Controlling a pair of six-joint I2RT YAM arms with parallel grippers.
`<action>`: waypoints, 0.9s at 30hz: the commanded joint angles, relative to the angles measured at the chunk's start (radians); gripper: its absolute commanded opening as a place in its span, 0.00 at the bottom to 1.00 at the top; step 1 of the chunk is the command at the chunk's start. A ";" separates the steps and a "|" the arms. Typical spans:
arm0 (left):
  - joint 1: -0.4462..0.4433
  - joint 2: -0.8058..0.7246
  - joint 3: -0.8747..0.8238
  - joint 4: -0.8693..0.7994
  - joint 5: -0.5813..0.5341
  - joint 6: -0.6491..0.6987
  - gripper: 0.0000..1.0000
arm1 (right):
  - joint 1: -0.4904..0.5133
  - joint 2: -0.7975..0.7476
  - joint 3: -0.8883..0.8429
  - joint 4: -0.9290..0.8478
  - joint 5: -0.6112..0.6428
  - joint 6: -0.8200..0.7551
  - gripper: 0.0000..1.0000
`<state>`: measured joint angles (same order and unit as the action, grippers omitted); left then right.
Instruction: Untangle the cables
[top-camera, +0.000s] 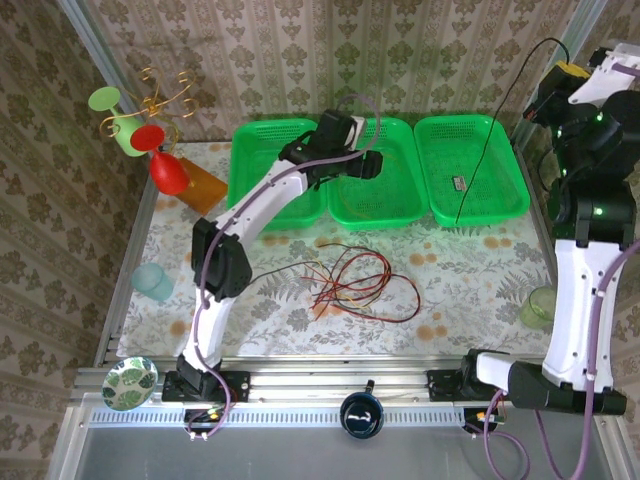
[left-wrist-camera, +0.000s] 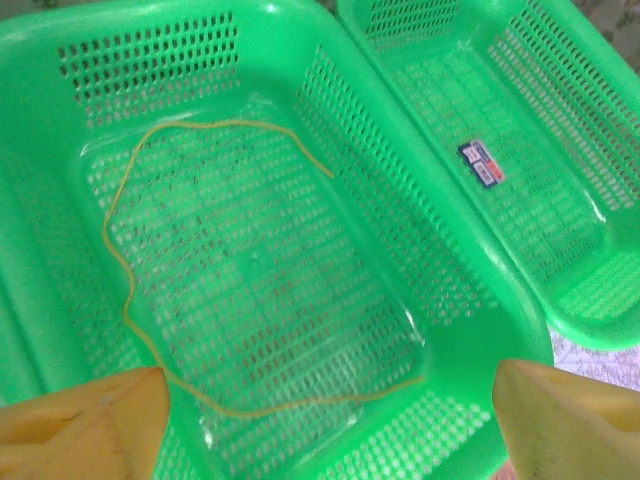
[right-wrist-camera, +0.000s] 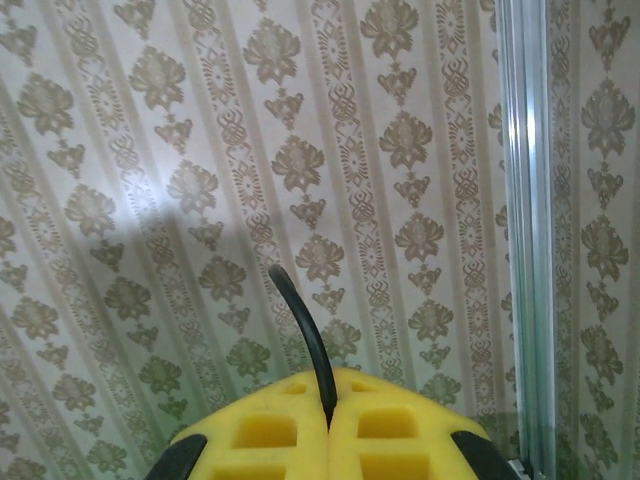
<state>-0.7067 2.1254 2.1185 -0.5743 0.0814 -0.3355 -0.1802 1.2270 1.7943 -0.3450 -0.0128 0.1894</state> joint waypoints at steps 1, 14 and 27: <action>-0.006 -0.123 -0.153 0.097 -0.012 0.008 0.85 | 0.006 0.020 0.039 0.074 0.091 -0.004 0.00; -0.037 -0.467 -0.655 0.267 -0.075 -0.050 0.85 | 0.006 0.030 -0.238 0.301 0.118 -0.051 0.00; -0.056 -0.595 -0.836 0.287 -0.068 -0.086 0.85 | 0.002 0.146 -0.623 0.255 0.122 0.147 0.00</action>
<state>-0.7502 1.5757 1.3003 -0.3046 0.0177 -0.4011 -0.1787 1.3434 1.1797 -0.0616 0.0914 0.2684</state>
